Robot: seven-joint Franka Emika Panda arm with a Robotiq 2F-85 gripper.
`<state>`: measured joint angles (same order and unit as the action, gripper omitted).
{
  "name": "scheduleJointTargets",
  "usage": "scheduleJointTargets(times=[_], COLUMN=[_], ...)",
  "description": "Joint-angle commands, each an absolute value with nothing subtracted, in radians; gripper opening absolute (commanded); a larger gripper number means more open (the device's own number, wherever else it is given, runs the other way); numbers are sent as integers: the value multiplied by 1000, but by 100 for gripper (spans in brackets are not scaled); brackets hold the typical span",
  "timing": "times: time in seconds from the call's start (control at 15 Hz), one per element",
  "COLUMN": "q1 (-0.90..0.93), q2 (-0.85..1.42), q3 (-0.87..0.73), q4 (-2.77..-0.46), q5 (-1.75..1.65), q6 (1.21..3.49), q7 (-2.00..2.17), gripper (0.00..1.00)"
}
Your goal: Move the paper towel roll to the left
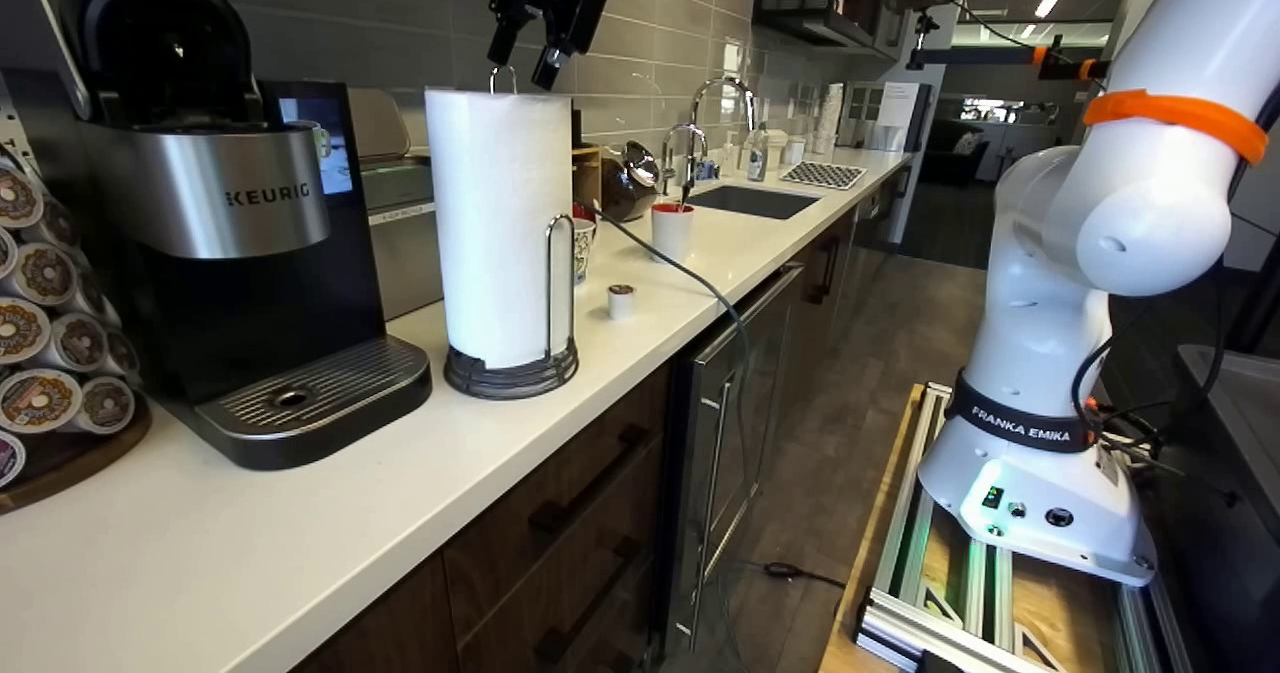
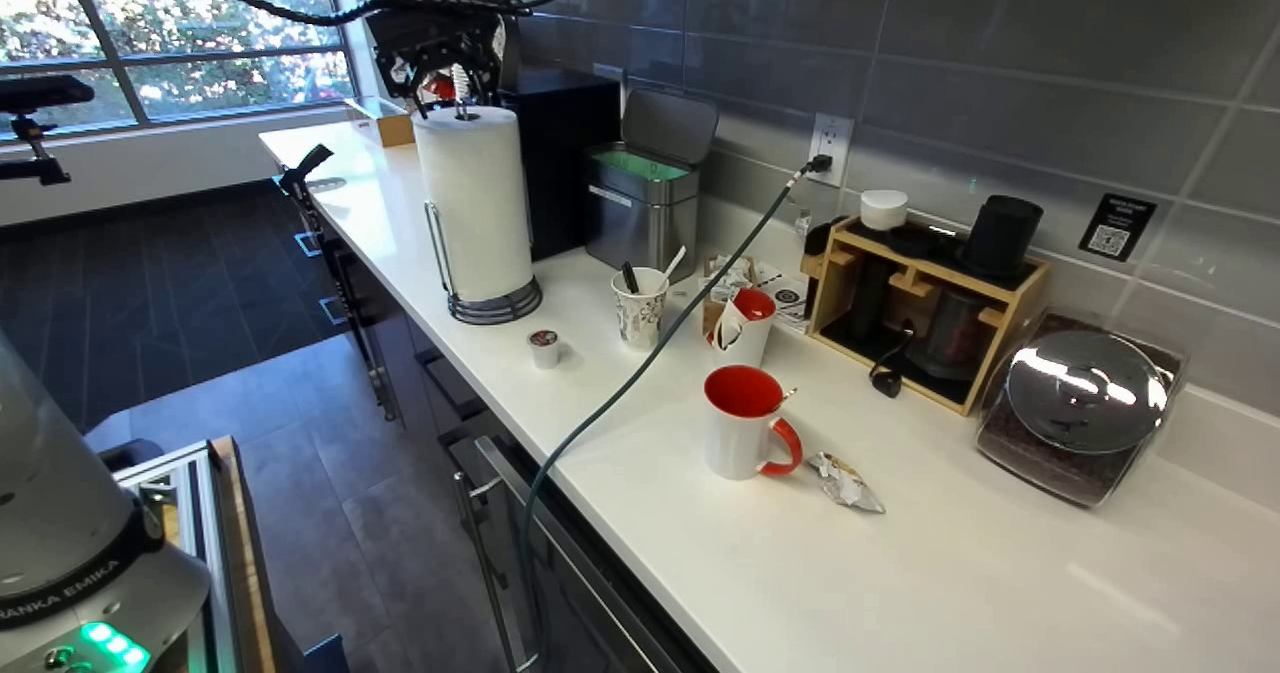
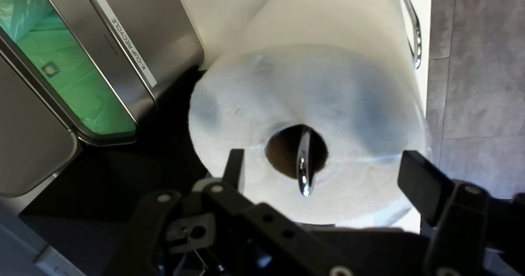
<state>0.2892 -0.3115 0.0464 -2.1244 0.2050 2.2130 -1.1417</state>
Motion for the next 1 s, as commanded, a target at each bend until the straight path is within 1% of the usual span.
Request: scheduleJointTargets(times=[0.0,0.13,0.2,0.27,0.4,0.53,0.6,0.73,0.8,0.87,0.93], q1=[277,277,276,277,275,272,269,263,260,257,253], q2=[-295,-291,-286,-283,-274,-264,-258,-251,-250,-251,-253], q3=[74,81,85,87,95,102,105,107,107,107,107], q4=[-2093,-2085,-2078,-2072,-2063,-2056,-2052,-2042,-2037,-2035,-2033], q5=[197,195,192,191,182,166,156,139,134,126,118], q6=[2203,2205,2203,2199,2194,2191,2193,2187,2184,2172,2154], q7=[-1108,-1092,-1085,-1081,-1066,-1049,-1037,-1018,-1012,-1007,-1002], gripper=[84,63,58,51,34,19,11,3,5,13,18])
